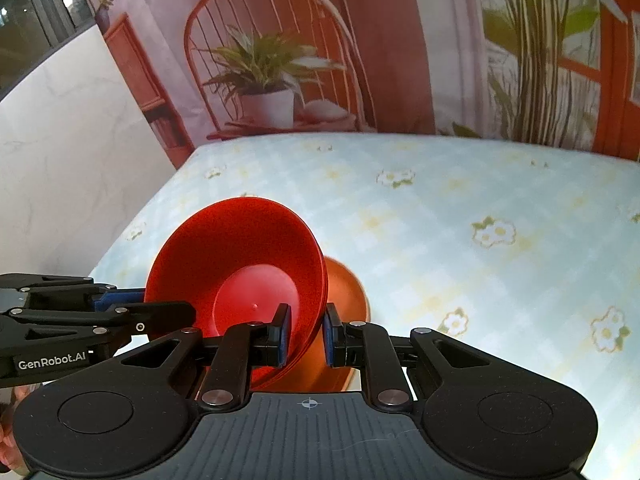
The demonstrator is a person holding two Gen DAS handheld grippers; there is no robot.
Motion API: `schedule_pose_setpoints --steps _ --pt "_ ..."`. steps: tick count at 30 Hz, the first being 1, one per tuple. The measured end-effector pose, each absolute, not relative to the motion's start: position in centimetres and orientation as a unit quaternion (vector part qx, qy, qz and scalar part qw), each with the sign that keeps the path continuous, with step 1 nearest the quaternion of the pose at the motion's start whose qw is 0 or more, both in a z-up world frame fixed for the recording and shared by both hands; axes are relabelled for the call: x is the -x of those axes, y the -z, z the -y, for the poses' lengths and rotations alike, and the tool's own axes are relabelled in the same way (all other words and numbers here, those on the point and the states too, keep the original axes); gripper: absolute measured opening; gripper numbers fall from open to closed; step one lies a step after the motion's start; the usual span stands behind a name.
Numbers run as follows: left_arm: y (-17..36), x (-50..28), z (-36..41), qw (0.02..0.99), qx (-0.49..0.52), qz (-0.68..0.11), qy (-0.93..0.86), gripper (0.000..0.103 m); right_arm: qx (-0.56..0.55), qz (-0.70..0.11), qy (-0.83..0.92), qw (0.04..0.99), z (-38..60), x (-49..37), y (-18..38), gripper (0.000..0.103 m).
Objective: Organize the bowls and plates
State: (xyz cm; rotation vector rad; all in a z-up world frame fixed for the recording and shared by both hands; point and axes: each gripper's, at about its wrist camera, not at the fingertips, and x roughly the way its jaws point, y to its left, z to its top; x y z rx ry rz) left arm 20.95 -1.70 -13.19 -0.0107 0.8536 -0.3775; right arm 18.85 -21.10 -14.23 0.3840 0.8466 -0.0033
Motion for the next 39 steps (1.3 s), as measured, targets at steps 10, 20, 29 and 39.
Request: schedule_pose_setpoints --steps 10,20,29,39 --pt "14.1 -21.4 1.5 0.891 0.012 -0.419 0.177 0.022 -0.188 -0.421 0.006 0.887 20.3 -19.2 15.8 0.020" --pt "12.6 -19.8 1.9 0.902 -0.007 -0.393 0.179 0.049 -0.157 -0.405 0.029 0.900 19.9 -18.4 14.8 0.043" --pt "10.4 -18.0 1.8 0.921 -0.025 -0.354 0.159 0.079 -0.148 -0.384 0.058 0.909 21.1 -16.6 13.8 0.060" --pt "7.9 -15.7 1.4 0.944 -0.023 -0.301 0.133 0.100 -0.129 -0.355 0.077 0.923 21.6 -14.0 11.7 0.089"
